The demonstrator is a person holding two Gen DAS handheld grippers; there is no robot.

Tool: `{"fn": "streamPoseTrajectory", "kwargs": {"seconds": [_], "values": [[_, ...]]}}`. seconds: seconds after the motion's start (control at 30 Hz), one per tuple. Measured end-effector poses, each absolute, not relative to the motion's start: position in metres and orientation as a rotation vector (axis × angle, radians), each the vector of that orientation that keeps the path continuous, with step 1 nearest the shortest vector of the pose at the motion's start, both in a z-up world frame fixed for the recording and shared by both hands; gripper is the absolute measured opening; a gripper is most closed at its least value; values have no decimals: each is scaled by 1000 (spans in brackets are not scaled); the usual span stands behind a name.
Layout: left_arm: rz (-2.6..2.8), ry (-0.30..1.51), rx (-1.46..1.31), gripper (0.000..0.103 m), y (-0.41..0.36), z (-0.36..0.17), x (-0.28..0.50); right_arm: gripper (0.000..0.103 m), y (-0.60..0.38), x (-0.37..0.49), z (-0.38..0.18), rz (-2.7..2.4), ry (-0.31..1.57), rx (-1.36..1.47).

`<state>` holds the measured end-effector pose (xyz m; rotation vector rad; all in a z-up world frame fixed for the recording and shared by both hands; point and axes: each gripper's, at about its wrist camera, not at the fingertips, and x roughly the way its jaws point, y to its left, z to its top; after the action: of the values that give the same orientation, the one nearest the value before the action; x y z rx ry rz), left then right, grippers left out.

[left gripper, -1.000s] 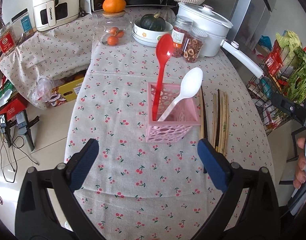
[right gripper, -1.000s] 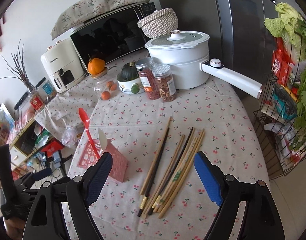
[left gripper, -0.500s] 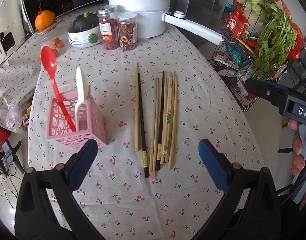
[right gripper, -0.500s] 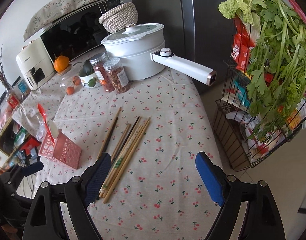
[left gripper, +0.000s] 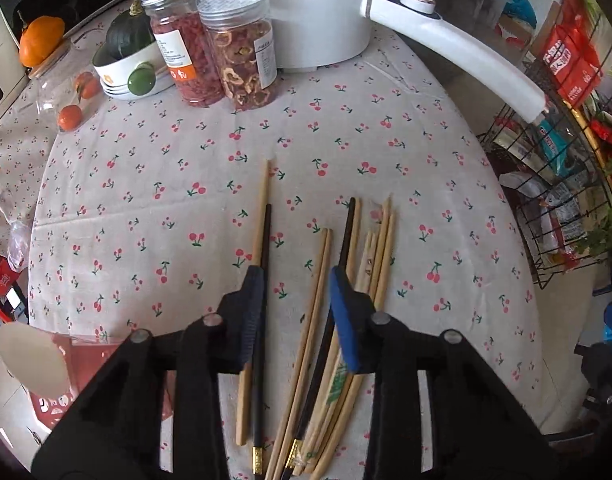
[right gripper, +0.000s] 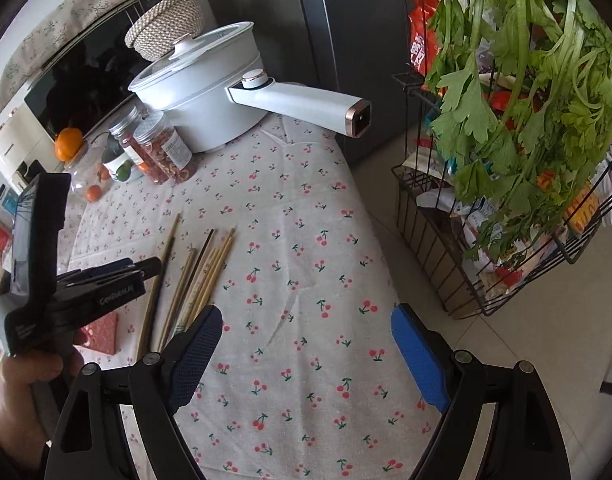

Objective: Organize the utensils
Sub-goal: 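Reach the left tool to the chopsticks and grasp a wooden chopstick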

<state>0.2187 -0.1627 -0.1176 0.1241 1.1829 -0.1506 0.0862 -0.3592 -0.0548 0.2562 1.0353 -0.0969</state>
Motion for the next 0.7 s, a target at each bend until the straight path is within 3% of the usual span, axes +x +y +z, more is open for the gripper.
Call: {"fn": "streamPoseTrajectory", "kwargs": {"seconds": [0.03, 0.17, 0.7], "values": [[-131, 1194, 125, 22, -162, -124, 224, 88, -359, 88, -56, -90, 1039, 254], [-75, 1239, 137, 16, -158, -144, 237, 88, -360, 91, -60, -77, 1048, 245], [-33, 1244, 162, 9, -151, -150, 246, 88, -357, 96, -65, -70, 1064, 238]]}}
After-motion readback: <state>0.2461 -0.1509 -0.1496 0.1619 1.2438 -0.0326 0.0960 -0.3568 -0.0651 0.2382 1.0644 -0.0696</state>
